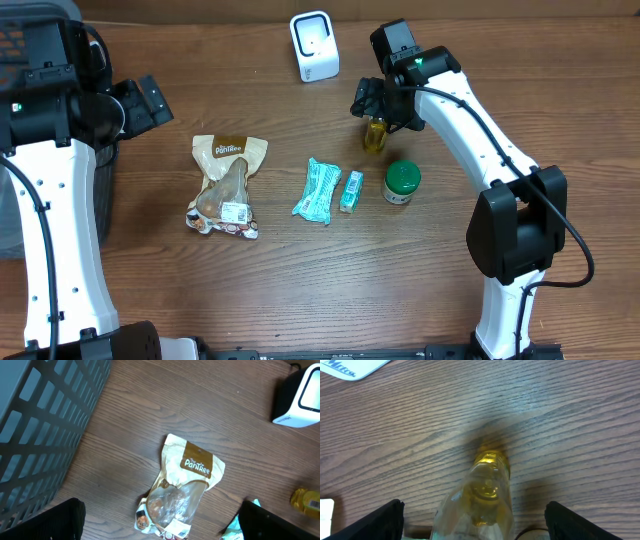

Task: Scan the item barcode
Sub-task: 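Lower the right gripper onto the oil bottle and grasp it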

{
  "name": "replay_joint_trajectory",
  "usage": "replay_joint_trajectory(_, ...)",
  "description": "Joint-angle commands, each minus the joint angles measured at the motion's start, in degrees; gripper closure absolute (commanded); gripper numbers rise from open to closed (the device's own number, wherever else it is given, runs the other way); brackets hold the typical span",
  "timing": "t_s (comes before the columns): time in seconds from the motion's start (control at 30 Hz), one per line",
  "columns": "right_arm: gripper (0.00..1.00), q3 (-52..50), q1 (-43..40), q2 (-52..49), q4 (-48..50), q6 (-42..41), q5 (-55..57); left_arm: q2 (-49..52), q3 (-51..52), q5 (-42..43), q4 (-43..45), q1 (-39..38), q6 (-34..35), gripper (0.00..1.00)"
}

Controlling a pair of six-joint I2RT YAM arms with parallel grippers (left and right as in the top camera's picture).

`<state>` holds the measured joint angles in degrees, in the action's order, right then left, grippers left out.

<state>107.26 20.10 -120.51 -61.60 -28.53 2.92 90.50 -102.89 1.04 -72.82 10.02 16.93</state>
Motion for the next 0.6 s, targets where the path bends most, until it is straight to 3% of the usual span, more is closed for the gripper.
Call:
replay_joint_trajectory(0.0,0.18,-0.44,0.15,-0.50,0.07,-0.22,-0.20,0.15,-0.35,0.02,0.00,0.09,-0.66,0.00)
replay_joint_trajectory(0.2,0.22,-0.44,0.15,-0.50,-0.79,-0.22,-0.20,0.15,-0.35,0.00,0.00,0.09,-0.66,0.00)
replay_joint_trajectory(0.37,0.31,-0.44,0.15,-0.50,-1.75,-0.22,-0.28,0.15,-0.35,0.02,0.00,0.09,-0.66,0.00)
replay_joint_trajectory(0.57,0.31,-0.44,0.46,-0.50,-1.90,-0.22,-0.46,0.15,-0.35,0.02,-0.02,0.09,-0.66,0.00)
